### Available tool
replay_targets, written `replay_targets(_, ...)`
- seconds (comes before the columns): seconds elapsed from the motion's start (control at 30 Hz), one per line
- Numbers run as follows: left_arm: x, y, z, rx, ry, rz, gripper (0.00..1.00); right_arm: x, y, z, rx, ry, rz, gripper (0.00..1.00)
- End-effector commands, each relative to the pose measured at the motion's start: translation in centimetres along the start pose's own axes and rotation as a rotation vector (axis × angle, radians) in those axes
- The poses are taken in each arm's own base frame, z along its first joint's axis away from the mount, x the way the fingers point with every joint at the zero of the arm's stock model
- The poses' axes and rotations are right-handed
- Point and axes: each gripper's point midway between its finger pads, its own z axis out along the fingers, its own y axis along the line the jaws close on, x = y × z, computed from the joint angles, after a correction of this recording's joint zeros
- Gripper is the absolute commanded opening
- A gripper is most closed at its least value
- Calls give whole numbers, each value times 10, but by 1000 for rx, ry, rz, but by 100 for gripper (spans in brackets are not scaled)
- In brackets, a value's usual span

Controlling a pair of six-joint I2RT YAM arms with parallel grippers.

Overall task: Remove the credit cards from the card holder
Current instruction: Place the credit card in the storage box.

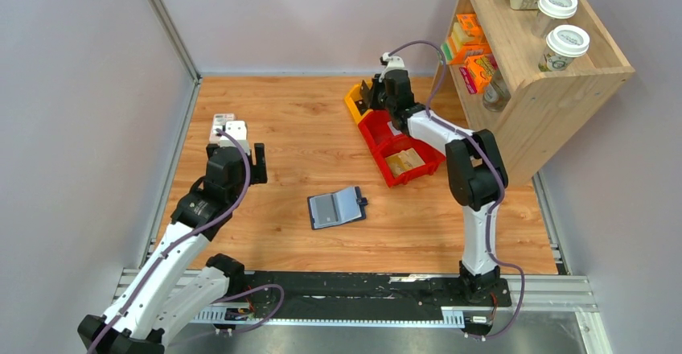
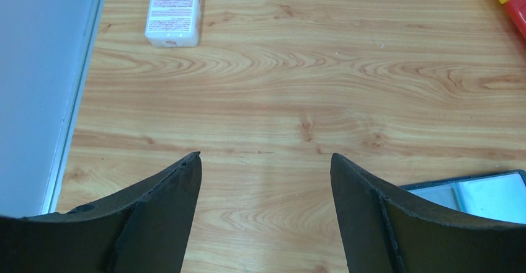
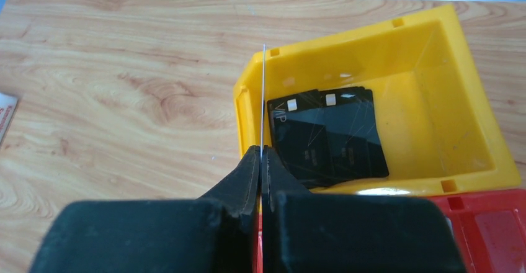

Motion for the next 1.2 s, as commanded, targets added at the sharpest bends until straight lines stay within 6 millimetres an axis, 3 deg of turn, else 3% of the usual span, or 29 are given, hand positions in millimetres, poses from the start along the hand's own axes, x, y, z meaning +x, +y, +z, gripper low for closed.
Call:
replay_targets(0.0,-14,0,0,-9,-36,-38,83,-40,1,12,24,-142,16,0)
replay_targets(0.2,-11,-3,4,-4,-15,-29,83,-25,-4,31,1,-92,19,0)
replay_targets(0.47,-8,-4,6,-2,1,-24,83,-3,-6,40,-32,-36,24,2)
replay_targets(0.67,-7,-4,7,1,7,-20,83,10,-10,42,-22,-6,27,10)
replay_targets(0.83,-7,-5,6,8,9,-23,83,8,-12,39,-8,1,26,28)
replay_targets(1.07,-6,-11,6,39,16,-19,83,-28,-15,13,65,-49,-10,60)
replay_targets(1.17,-4,-17,7,65,33,-17,83,-46,-1,-9,68,-65,-52,71)
